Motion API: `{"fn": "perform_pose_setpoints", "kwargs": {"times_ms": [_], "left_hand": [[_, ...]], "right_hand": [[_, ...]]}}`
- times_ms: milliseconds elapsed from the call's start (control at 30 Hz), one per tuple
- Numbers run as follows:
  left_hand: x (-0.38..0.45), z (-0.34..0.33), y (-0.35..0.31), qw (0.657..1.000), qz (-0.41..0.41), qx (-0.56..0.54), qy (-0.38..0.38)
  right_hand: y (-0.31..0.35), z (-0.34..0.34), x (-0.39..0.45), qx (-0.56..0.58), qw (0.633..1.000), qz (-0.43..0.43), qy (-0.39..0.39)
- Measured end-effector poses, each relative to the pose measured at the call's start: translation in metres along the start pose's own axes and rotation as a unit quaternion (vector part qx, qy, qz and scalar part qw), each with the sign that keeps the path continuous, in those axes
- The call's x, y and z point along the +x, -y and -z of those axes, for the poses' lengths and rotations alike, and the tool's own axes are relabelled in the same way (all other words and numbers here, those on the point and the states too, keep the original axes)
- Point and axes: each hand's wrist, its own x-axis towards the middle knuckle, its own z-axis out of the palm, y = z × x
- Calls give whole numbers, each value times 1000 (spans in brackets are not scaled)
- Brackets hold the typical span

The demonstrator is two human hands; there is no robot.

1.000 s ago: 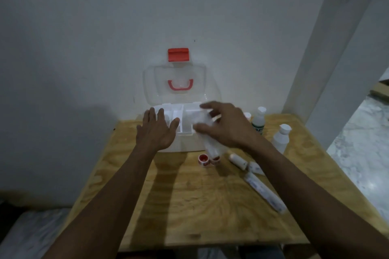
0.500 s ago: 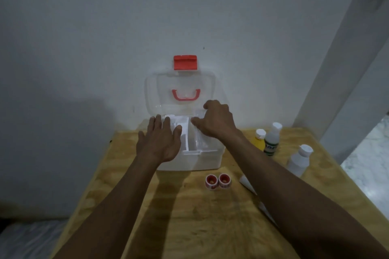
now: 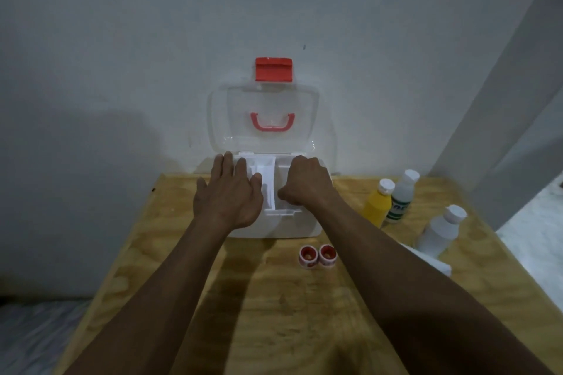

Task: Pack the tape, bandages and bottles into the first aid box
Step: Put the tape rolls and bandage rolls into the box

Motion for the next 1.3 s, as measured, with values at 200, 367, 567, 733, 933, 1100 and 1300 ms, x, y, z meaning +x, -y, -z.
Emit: {"fn": "perform_pose_setpoints", "kwargs": {"times_ms": [200, 367, 567, 733, 933, 1100, 1300], "left_hand": [[-1, -1, 0, 1000, 4, -2, 3], [0, -2, 0, 1000, 7, -4, -2], [0, -1, -2, 1000, 13, -6, -3], [-2, 1, -2, 1000, 8, -7, -1], [-4, 1, -2, 1000, 5, 3, -2], [-3, 1, -2, 1000, 3, 3, -1], [-3, 0, -1, 1000, -1, -1, -1]], "right_hand": [[0, -4, 1, 3, 999, -25, 23], [1, 10, 5, 50, 997, -37, 48], [3, 24, -4, 152, 984, -62, 68], [5, 22, -5, 220, 967, -92, 88], [16, 18, -7, 303, 930, -146, 150], [23, 17, -8, 325, 921, -137, 168], [29, 7, -4, 349, 913, -119, 176]]}}
